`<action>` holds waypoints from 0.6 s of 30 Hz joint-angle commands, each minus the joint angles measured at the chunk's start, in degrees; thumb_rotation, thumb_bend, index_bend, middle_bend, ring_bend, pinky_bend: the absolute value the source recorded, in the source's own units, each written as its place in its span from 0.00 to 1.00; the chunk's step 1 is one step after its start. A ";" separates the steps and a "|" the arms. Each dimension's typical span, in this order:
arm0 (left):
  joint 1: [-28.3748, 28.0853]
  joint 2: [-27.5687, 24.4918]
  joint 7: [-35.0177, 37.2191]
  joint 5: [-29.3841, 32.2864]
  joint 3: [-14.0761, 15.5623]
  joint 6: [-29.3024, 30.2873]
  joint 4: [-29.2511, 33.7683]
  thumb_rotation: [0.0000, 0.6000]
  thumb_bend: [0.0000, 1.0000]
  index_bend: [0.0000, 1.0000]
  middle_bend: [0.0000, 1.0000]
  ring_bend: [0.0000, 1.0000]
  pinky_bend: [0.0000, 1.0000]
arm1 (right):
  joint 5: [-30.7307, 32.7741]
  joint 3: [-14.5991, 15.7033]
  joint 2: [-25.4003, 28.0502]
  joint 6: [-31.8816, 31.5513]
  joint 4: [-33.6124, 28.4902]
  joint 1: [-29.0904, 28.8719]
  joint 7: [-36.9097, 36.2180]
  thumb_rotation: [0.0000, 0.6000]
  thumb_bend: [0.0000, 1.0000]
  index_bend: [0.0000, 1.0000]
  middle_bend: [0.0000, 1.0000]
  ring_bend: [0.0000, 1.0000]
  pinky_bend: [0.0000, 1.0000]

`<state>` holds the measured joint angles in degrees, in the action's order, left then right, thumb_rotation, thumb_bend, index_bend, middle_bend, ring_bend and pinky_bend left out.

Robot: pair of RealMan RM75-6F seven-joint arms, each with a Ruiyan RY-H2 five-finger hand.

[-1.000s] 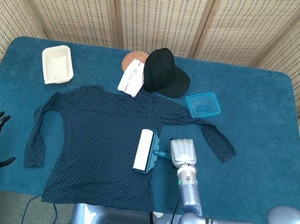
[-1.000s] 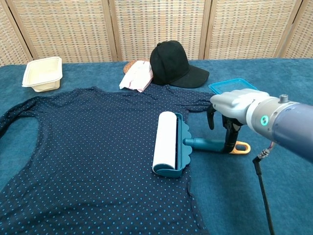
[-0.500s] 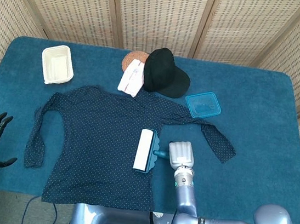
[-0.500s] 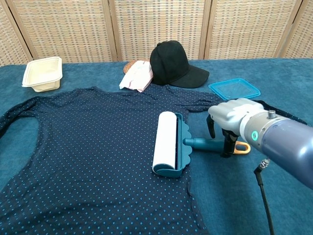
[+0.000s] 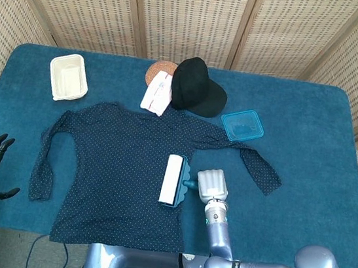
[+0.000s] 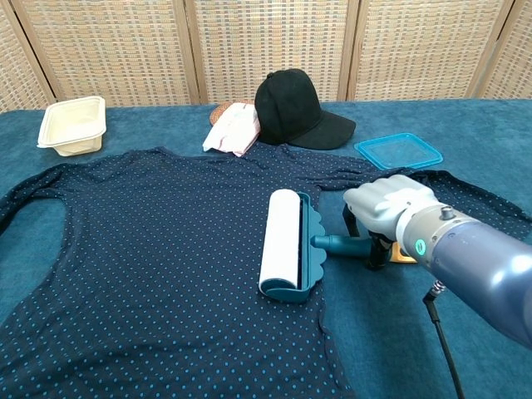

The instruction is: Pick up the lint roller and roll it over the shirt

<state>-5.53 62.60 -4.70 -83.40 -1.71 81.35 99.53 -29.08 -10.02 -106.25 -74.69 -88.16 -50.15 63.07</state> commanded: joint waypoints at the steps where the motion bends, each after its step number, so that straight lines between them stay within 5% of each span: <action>1: -0.16 -0.07 0.32 0.09 -0.02 -0.24 -0.08 1.00 0.00 0.00 0.00 0.00 0.00 | -1.00 0.14 -0.15 0.34 0.53 0.19 -0.53 1.00 0.65 0.66 1.00 1.00 1.00; 6: -0.28 -0.20 0.87 0.31 -0.08 -0.45 -0.19 1.00 0.00 0.00 0.00 0.00 0.00 | -2.43 -0.91 0.56 0.17 -0.23 0.01 -0.91 1.00 0.78 0.70 1.00 1.00 1.00; 18: -0.74 -1.26 4.18 0.95 -0.38 -1.40 -0.58 1.00 0.00 0.00 0.00 0.00 0.00 | 3.32 -8.66 1.96 -2.97 -2.34 -8.32 13.49 1.00 0.81 0.71 1.00 1.00 1.00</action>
<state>-6.17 61.48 -0.80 -82.60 -2.03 80.15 99.03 -28.45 -16.19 -104.24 -76.77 -90.32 -55.71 72.78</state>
